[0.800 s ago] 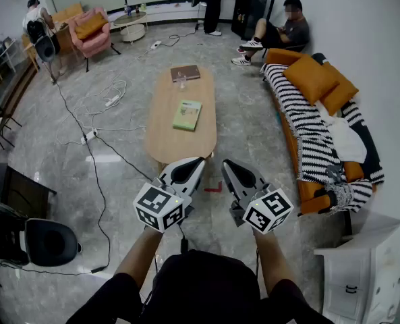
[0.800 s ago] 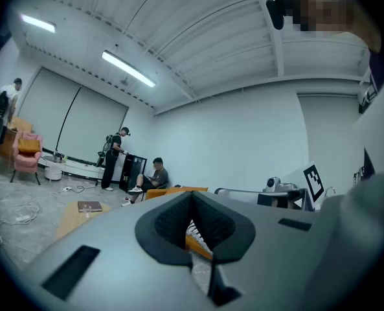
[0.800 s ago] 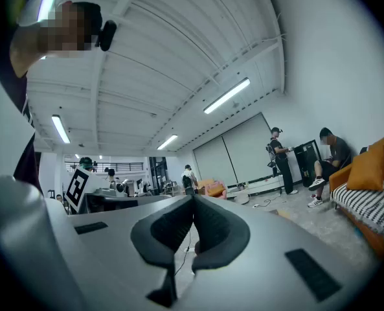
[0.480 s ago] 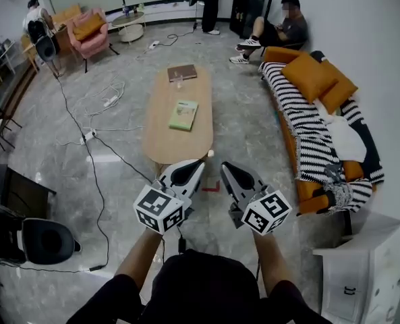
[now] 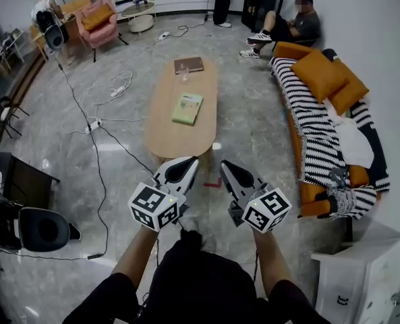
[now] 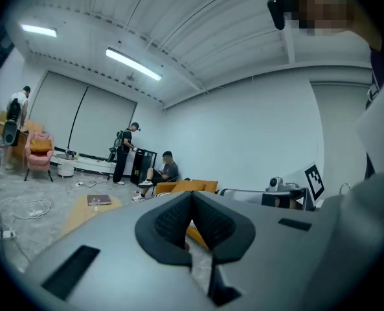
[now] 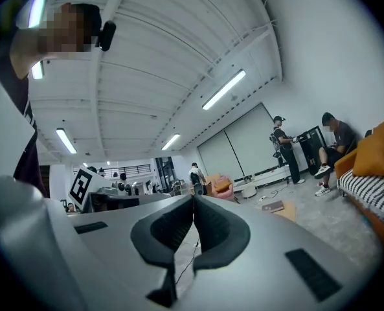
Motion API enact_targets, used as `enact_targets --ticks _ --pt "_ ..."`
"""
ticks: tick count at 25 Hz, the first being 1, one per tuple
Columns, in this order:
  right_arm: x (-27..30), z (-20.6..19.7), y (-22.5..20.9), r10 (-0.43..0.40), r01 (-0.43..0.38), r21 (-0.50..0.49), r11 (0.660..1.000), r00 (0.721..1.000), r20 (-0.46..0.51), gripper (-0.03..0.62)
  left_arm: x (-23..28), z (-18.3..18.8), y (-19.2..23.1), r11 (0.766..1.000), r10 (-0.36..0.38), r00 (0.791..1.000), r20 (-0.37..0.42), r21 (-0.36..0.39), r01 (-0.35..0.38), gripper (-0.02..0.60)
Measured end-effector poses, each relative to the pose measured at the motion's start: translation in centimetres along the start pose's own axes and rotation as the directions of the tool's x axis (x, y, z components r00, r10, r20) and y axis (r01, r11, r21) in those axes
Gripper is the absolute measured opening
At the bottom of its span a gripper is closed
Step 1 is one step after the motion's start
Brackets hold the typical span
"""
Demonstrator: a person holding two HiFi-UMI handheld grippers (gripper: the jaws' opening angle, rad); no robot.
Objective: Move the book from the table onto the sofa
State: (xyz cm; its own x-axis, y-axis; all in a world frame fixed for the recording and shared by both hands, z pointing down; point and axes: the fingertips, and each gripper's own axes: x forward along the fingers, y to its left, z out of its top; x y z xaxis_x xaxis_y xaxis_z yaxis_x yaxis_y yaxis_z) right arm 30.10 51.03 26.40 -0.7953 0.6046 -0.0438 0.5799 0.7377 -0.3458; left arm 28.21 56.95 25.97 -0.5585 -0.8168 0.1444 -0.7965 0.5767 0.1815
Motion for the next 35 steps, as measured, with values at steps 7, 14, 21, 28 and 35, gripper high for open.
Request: enact_targets --ticks 7,14,21,28,35 --pt "1.7 0.0 -3.5 0.011 -0.011 0.026 1.000 1.000 -0.001 0.025 2.9 -0.4 2.1 1.000 0.019 0.999 -0.026 -0.001 -0.019 0.015" --pt "6.5 0.4 -7.2 0.005 -0.004 0.041 0.999 1.000 -0.020 0.023 6.8 0.1 6.9 1.000 0.007 0.999 -0.046 -0.009 -0.008 0.015" --pt "12.2 1.4 -12.0 -0.027 0.028 0.061 0.998 0.999 -0.024 0.023 11.3 1.6 13.7 1.000 0.004 0.998 -0.060 -0.019 -0.005 0.015" --pt "17.6 2.0 -15.6 -0.053 0.055 0.064 0.996 0.998 -0.031 0.023 14.8 3.0 20.0 0.999 -0.013 0.998 -0.060 -0.036 0.011 0.015" --pt "22.0 2.5 -18.3 -0.072 0.075 0.065 0.995 0.996 -0.046 0.023 16.8 3.7 24.9 0.998 -0.019 0.998 -0.056 -0.066 0.015 0.015"
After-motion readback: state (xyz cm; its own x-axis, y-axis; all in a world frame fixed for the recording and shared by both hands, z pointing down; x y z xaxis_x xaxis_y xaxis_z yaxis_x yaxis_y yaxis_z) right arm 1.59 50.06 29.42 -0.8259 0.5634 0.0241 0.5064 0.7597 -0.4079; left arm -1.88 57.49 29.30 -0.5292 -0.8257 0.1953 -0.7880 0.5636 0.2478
